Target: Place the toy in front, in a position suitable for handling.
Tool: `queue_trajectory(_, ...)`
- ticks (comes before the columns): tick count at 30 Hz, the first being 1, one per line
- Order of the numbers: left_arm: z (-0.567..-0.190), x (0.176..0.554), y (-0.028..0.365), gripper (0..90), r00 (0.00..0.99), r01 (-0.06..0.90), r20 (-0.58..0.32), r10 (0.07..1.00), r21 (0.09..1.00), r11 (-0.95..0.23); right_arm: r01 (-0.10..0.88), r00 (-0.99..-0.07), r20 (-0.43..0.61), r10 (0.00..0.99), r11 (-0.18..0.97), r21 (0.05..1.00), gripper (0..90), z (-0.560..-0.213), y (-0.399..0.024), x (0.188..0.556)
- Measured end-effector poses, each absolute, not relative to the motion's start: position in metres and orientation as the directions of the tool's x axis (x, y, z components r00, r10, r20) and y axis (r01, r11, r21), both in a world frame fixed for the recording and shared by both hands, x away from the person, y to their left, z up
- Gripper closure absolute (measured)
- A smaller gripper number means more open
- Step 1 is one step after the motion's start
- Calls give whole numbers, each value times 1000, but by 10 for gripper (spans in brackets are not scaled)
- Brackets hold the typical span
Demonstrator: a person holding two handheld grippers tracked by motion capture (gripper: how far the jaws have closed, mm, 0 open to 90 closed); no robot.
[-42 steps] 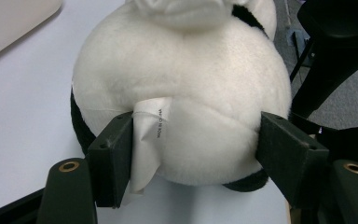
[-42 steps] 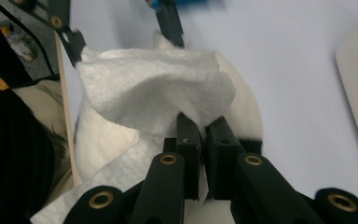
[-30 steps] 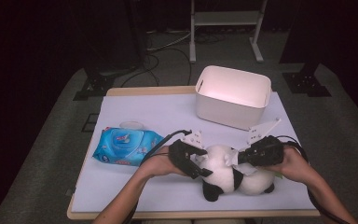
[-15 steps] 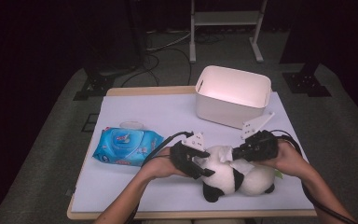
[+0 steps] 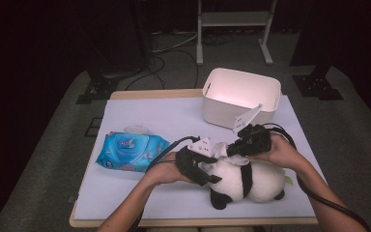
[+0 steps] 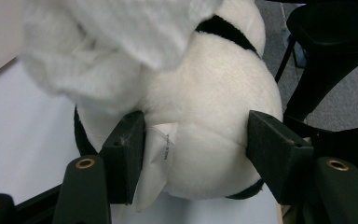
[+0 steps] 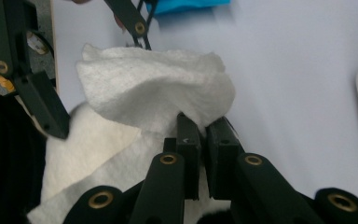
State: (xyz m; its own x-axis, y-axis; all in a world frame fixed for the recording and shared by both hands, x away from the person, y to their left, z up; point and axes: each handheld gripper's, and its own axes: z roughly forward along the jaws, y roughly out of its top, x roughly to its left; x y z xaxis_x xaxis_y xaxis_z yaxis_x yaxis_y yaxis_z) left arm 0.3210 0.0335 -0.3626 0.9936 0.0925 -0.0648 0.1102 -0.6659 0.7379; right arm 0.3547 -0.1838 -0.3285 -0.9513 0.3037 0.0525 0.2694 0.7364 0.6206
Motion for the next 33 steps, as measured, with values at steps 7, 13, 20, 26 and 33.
queue_trajectory(7, -362, 324, 35, 363, 992, 125, -78, 99, 728, -675, 302, -937, 49, 345, 735, 607, 846, -331, -214, 347)
queue_trajectory(13, -361, 327, 33, 339, 989, 145, -95, 111, 719, -679, 326, -928, 52, 369, 736, 594, 846, -333, -236, 338)
queue_trajectory(20, -360, 330, 31, 255, 987, 163, -120, 111, 719, -676, 326, -931, 69, 357, 736, 593, 846, -332, -250, 325)
queue_trajectory(26, -358, 331, 29, 191, 984, 175, -112, 136, 708, -684, 308, -939, 64, 338, 742, 596, 847, -340, -239, 318)
queue_trajectory(33, -356, 331, 30, 153, 981, 192, -115, 157, 701, -687, 289, -948, 72, 311, 739, 609, 849, -343, -227, 311)
